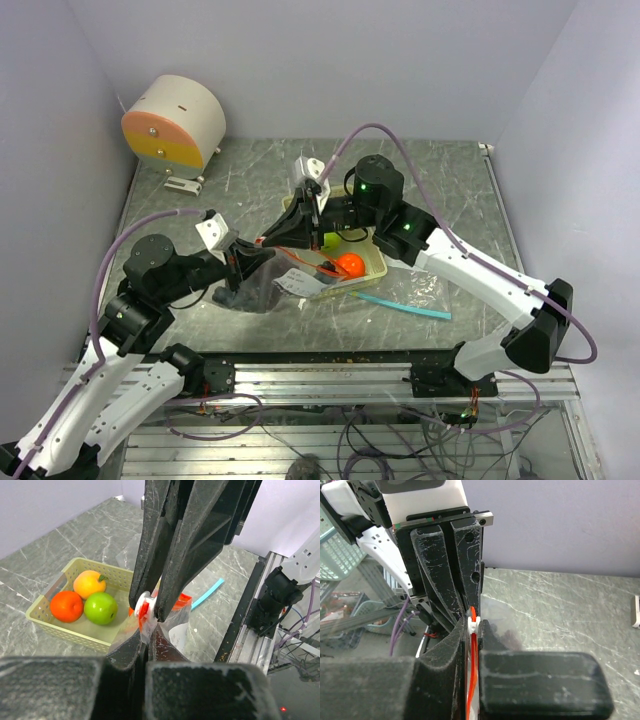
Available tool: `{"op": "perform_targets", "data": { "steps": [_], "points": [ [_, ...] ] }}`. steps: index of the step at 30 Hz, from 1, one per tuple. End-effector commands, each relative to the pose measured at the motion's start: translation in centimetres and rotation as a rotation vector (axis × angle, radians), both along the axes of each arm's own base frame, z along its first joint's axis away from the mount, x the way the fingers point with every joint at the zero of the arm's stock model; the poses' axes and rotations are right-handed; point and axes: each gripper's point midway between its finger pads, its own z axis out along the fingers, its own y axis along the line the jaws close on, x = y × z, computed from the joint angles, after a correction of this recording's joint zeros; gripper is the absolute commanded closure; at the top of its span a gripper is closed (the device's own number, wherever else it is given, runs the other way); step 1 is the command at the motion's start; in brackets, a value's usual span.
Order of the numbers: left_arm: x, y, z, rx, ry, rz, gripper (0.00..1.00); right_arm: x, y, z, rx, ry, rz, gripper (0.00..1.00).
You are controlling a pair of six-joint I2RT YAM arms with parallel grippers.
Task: Place the food in the zip-top bag and seal the zipper
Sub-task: Zip the zipper food storage bag.
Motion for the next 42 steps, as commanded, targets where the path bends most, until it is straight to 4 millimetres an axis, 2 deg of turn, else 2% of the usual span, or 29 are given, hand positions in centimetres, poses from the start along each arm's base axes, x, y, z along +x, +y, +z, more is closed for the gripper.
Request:
{"op": "perform_targets", "data": {
  "steps": [1, 7, 16, 24, 36, 42],
  "points": [
    [-0.2, 0.4, 3.3, -0.072, -0.091, 0.018, 0.93, 0.0, 0.2, 0.5, -0.01, 0.001, 0.008, 1.0],
    [-0.4, 1.2, 3.9, -0.062, -0.11, 0.051, 0.93, 0.9, -0.3, -0.5, -0.053, 0.0, -0.057, 1.0],
    [-0.9, 2.9, 5.4, -0.053, -0.148, 0.118, 0.93, 2.5, -1.5, -3.2, -0.135, 0.0, -0.132, 1.0],
    [-1.3, 4.6, 6.5, -0.058, -0.176, 0.188, 0.93, 3.5, -2.7, -4.0, -0.149, -0.002, -0.16, 1.0],
    [-1.1, 10.2, 7.8, 0.01, -0.224, 0.455, 0.93, 5.5, -5.2, -7.5, -0.209, 0.003, -0.211, 1.0],
    [-1.8, 11.4, 8.2, 0.003, -0.242, 0.49, 0.93, 6.6, -6.1, -8.2, -0.206, 0.022, -0.23, 1.0]
  ]
}}
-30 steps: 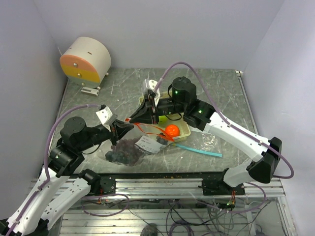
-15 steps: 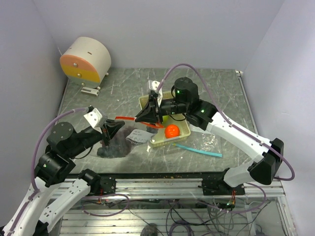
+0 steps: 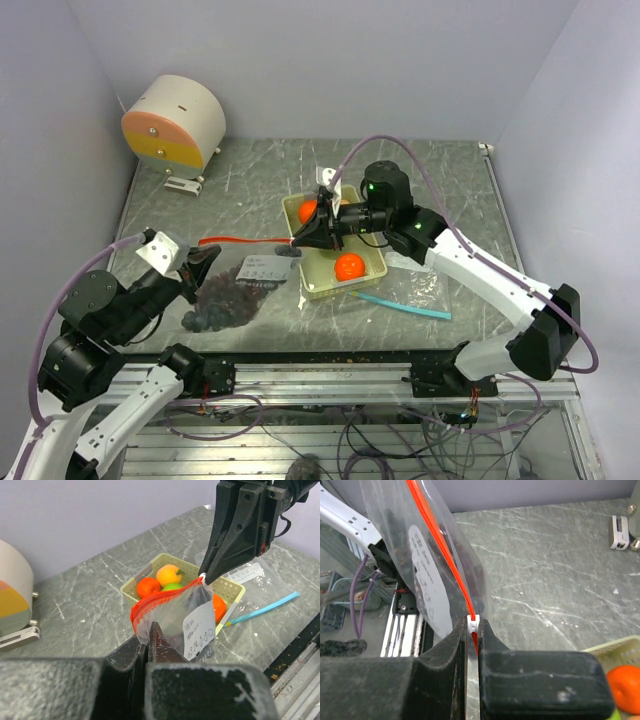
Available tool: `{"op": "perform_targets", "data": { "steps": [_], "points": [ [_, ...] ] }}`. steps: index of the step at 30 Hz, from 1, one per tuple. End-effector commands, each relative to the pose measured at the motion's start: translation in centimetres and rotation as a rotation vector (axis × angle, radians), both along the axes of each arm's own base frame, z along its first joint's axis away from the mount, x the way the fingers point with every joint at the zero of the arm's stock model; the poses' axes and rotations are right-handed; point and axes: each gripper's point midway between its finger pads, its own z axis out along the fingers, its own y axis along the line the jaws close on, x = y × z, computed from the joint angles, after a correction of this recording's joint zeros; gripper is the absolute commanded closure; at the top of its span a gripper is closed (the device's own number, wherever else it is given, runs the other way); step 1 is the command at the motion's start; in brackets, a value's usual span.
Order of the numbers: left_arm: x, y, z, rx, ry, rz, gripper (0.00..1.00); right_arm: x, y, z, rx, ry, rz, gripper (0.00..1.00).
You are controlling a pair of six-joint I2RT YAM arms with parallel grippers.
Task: Place the food in the zip-top bag and seal the zipper
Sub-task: Zip the zipper food storage bag, then place the zipper food storage bag at the center of the board.
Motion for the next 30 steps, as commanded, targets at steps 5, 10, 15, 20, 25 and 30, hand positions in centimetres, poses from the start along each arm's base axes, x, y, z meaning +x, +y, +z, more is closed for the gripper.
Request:
{"op": "perform_targets", "data": {
  "steps": [5, 10, 15, 20, 25, 30],
  "points": [
    [-0.9, 3.7, 4.6, -0.049, -0.15, 0.142, 0.93, 2.9, -2.0, -1.5, -0.02, 0.018, -0.081, 1.0],
    [-1.0, 4.1, 4.8, -0.052, -0.161, 0.162, 0.93, 3.4, -2.2, -2.2, -0.016, 0.045, -0.075, 1.0],
    [-0.3, 3.9, 4.4, -0.068, -0.151, 0.177, 0.93, 4.0, -1.7, -1.9, -0.002, 0.069, -0.092, 0.87],
    [1.9, 4.2, 3.4, -0.165, -0.101, 0.27, 0.93, 6.1, -0.8, 0.2, 0.071, 0.153, -0.209, 0.37],
    [5.1, 5.2, 0.9, -0.244, -0.042, 0.436, 0.93, 10.2, -1.6, 0.7, 0.109, 0.22, -0.476, 0.0],
    [7.2, 10.0, -1.9, -0.27, 0.025, 0.791, 0.93, 17.1, -9.0, -3.7, -0.039, 0.281, -1.057, 0.0]
  ]
}}
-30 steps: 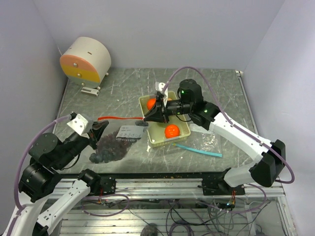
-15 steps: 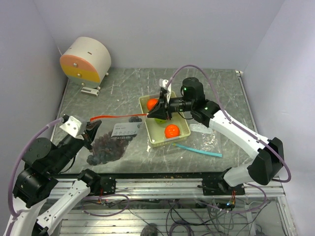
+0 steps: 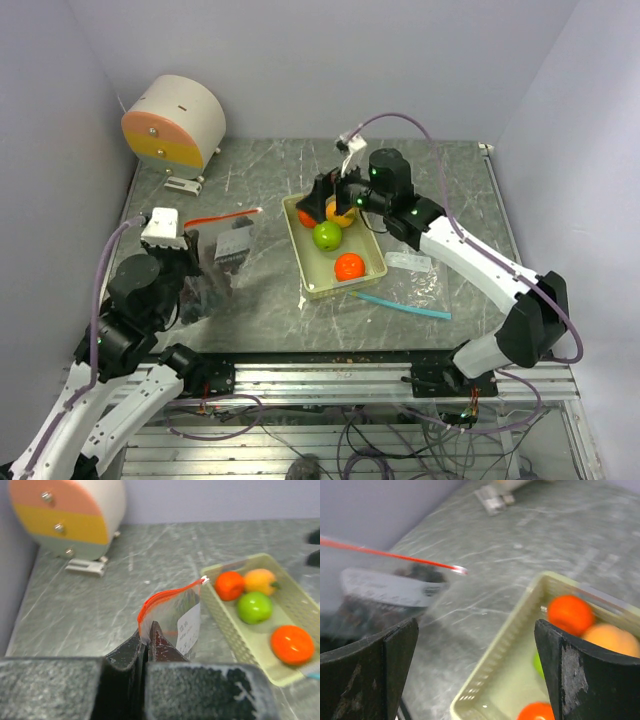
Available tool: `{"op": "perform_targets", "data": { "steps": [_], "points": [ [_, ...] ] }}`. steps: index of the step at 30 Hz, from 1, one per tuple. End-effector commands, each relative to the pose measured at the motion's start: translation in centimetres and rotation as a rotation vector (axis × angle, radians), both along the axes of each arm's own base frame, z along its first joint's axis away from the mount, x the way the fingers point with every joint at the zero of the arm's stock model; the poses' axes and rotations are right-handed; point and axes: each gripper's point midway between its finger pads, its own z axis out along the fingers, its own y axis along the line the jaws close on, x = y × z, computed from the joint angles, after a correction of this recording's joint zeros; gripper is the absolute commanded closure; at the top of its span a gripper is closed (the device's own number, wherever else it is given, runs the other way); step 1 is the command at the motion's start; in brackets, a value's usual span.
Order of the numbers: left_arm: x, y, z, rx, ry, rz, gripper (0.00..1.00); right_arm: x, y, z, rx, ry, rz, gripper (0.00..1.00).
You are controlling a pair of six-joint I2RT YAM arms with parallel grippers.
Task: Place the food in the zip-top bag and seal the zipper
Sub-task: Place the zipper food storage bag at the center of the board.
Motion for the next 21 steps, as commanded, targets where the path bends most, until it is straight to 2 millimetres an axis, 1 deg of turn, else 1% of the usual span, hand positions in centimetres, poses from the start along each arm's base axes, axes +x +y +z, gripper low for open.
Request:
{"op": "perform_targets", "data": {
  "steps": [1, 3, 5, 7, 8, 9, 10, 11, 13, 15, 16, 17, 18, 21],
  "points": [
    [1.5, 5.3, 2.7, -0.15, -0.102, 0.374, 0.93, 7.5, -8.9, -3.1, -0.13, 0.126, -0.621, 0.0],
    [1.8, 6.2, 2.0, -0.179, -0.094, 0.454, 0.93, 8.7, -13.5, -5.6, -0.166, 0.217, -0.809, 0.0],
    [2.1, 6.5, 0.9, -0.225, -0.081, 0.505, 0.93, 9.3, -17.7, -8.3, -0.183, 0.311, -0.94, 0.0],
    [2.7, 5.9, -1.1, -0.253, -0.052, 0.51, 0.93, 9.3, -21.6, -10.9, -0.21, 0.396, -1.074, 0.0],
    [3.0, 5.5, -1.8, -0.261, -0.037, 0.502, 0.9, 9.0, -23.0, -12.0, -0.234, 0.429, -1.13, 0.0],
    [3.3, 5.1, -2.6, -0.267, -0.022, 0.493, 0.84, 8.7, -24.3, -12.8, -0.255, 0.454, -1.187, 0.0],
    [3.5, 4.6, -3.2, -0.274, -0.005, 0.48, 0.76, 8.3, -25.5, -13.6, -0.282, 0.476, -1.245, 0.0],
    [3.8, 4.0, -3.7, -0.282, 0.012, 0.458, 0.65, 7.7, -26.6, -14.3, -0.315, 0.496, -1.293, 0.0],
    [4.1, 3.4, -4.1, -0.289, 0.03, 0.439, 0.4, 7.0, -27.9, -14.8, -0.351, 0.516, -1.358, 0.0],
    [4.3, 2.7, -3.9, -0.287, 0.035, 0.402, 0.12, 6.5, -28.6, -15.0, -0.374, 0.523, -1.388, 0.0],
    [4.4, 2.3, -3.6, -0.281, 0.035, 0.378, 0.05, 6.1, -28.8, -15.1, -0.383, 0.528, -1.394, 0.0],
    [4.4, 2.0, -3.3, -0.272, 0.032, 0.354, 0.01, 5.7, -29.0, -15.2, -0.388, 0.533, -1.401, 0.0],
    [4.3, 1.7, -2.9, -0.27, 0.026, 0.331, 0.0, 5.2, -29.3, -15.3, -0.396, 0.539, -1.41, 0.0],
    [4.1, 1.1, -1.9, -0.275, 0.006, 0.28, 0.01, 3.9, -30.2, -15.1, -0.412, 0.54, -1.449, 0.0]
  ]
}}
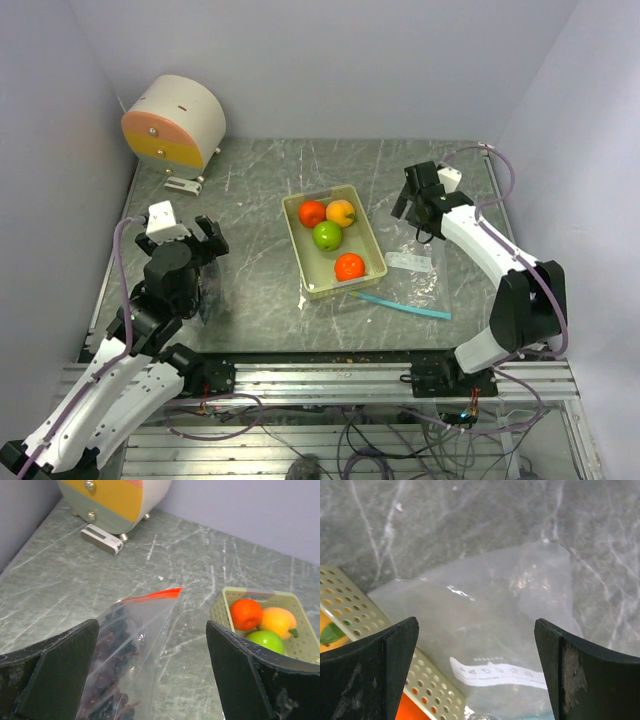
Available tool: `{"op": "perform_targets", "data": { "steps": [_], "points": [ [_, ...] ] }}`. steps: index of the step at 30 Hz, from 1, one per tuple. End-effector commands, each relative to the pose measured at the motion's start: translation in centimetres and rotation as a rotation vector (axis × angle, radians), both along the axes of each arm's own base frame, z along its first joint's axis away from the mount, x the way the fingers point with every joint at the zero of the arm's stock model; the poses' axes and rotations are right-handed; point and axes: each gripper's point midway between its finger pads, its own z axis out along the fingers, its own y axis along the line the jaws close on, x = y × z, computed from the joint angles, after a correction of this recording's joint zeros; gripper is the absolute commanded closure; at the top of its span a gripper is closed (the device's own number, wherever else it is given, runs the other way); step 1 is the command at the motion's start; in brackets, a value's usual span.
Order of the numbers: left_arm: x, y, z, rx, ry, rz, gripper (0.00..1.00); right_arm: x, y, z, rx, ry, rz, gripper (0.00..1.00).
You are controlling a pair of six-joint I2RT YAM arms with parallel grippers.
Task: Place the food in the zip-top bag and seal the zipper
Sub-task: Place the zipper food storage bag at the center of the board, then pick up the zipper food storage bag at the center of the board.
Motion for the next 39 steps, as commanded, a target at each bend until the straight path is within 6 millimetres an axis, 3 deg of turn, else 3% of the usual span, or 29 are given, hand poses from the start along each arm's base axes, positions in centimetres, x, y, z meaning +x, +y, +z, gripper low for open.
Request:
{"op": "perform_targets", "data": {
  "steps": [1, 6, 18, 21, 24, 26, 27, 28, 33, 39],
  "points": [
    [-0.1, -1.5, 3.9, -0.057, -0.11, -0.1, 0.0, -2.8, -2.7, 0.5, -0.069, 0.019, -0.114, 0.0],
    [-0.5, -3.3, 4.8, -0.085, -0.164, -0.213, 0.0, -4.8, -3.6, 0.1, -0.074, 0.051, -0.137, 0.0],
    [-0.5, -4.9, 4.1, -0.076, -0.146, -0.301, 0.0, -5.8, -3.1, -7.0, -0.003, 0.203, -0.06, 0.0],
    [-0.5, -4.9, 3.9, -0.069, -0.137, -0.303, 0.0, -5.8, -2.9, -7.5, 0.004, 0.203, -0.037, 0.17],
    [-0.5, -5.0, 3.7, -0.066, -0.129, -0.309, 0.01, -5.4, -3.2, -6.1, -0.007, 0.138, -0.029, 0.4],
    [-0.4, -5.2, 3.6, -0.068, -0.126, -0.315, 0.02, -5.2, -3.3, -5.0, -0.014, 0.095, -0.012, 0.68],
    [-0.5, -5.3, 3.7, -0.072, -0.125, -0.319, 0.02, -5.2, -3.4, -4.4, -0.016, 0.074, -0.008, 0.89],
    [-0.4, -5.4, 3.6, -0.074, -0.123, -0.321, 0.03, -5.2, -3.5, -3.9, -0.018, 0.057, -0.01, 1.0],
    [-0.4, -5.9, 3.6, -0.092, -0.114, -0.341, 0.07, -5.3, -3.7, -0.2, 0.008, -0.082, -0.01, 1.0],
    [-0.5, -7.8, 4.4, -0.138, -0.149, -0.432, 0.15, -5.2, -3.6, 8.1, 0.087, -0.316, -0.027, 1.0]
  ]
}}
